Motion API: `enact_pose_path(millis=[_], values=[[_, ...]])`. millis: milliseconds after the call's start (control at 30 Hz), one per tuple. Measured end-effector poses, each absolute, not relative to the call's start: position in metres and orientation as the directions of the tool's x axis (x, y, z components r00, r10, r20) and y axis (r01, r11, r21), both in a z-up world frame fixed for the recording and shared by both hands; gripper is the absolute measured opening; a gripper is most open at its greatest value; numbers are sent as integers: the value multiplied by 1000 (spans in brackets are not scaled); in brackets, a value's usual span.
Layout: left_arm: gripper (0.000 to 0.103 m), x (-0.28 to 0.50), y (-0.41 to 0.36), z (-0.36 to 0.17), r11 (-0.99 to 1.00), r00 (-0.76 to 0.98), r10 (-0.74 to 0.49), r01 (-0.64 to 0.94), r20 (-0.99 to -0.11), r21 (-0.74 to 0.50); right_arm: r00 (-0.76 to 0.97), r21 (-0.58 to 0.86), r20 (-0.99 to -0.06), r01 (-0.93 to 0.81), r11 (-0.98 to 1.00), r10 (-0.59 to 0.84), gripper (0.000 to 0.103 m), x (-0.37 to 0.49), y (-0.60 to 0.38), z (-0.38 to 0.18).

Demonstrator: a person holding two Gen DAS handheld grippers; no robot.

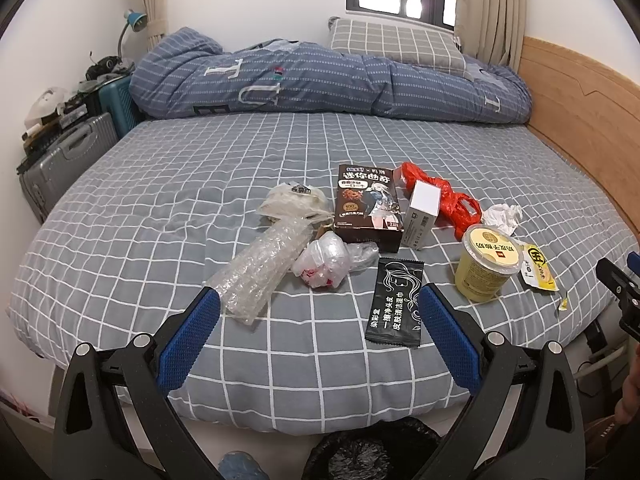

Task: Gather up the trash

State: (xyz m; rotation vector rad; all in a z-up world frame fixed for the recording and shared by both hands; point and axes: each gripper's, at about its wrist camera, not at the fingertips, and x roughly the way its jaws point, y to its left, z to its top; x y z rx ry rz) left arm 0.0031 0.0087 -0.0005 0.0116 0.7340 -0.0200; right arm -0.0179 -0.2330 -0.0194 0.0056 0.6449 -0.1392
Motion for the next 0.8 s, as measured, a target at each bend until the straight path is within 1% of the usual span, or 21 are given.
enact_pose_path(millis=[800], values=[[97,4,3,0,999,741,-19,35,-671,11,791,-32,-595,152,988,-141,95,-19,-237,-17]])
